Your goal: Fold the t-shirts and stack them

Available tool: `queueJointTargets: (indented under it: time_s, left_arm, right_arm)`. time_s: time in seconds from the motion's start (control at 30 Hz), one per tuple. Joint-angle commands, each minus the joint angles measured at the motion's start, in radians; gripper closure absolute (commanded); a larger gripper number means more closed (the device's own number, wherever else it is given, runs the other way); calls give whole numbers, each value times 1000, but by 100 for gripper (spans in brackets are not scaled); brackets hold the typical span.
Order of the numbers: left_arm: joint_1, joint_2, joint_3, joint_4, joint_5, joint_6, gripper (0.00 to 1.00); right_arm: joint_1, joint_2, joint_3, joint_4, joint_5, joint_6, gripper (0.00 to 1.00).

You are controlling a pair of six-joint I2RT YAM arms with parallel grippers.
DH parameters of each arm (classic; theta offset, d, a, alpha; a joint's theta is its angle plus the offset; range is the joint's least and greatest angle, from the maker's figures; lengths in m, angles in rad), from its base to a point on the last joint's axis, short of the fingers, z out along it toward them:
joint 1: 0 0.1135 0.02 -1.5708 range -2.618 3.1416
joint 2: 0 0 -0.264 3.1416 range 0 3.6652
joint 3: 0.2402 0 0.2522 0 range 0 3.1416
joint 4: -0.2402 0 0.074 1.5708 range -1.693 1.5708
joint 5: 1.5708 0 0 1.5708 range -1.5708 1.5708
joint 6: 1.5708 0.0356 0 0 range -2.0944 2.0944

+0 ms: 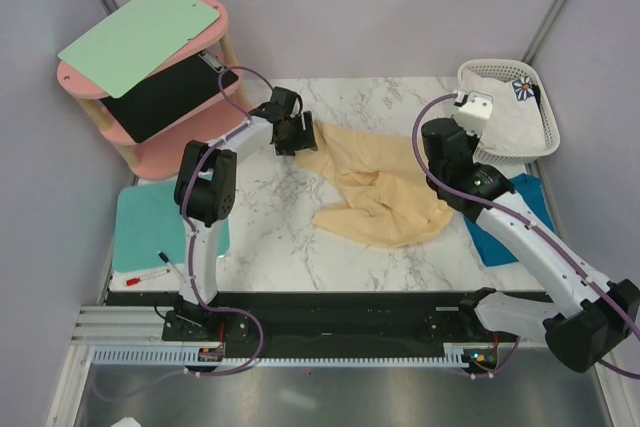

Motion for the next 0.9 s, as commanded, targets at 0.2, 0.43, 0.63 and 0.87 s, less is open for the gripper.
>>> queueJointTargets:
  time_s: [0.2, 0.43, 0.63, 0.87]
  left_arm:
    - [-35, 4, 52, 63, 26, -33, 27]
    - [-41, 181, 257, -105, -28, -19, 35]
    - [-41, 243, 270, -173, -100, -38, 98]
    - [8, 67, 89, -188, -270, -52, 98]
  right_arm:
    - [-25, 32, 34, 62, 62, -58, 100]
    - [-77, 87, 72, 99, -4, -91, 100]
    - [-102, 113, 112, 104, -42, -126, 100]
    - [-111, 104, 138, 106, -90, -170, 100]
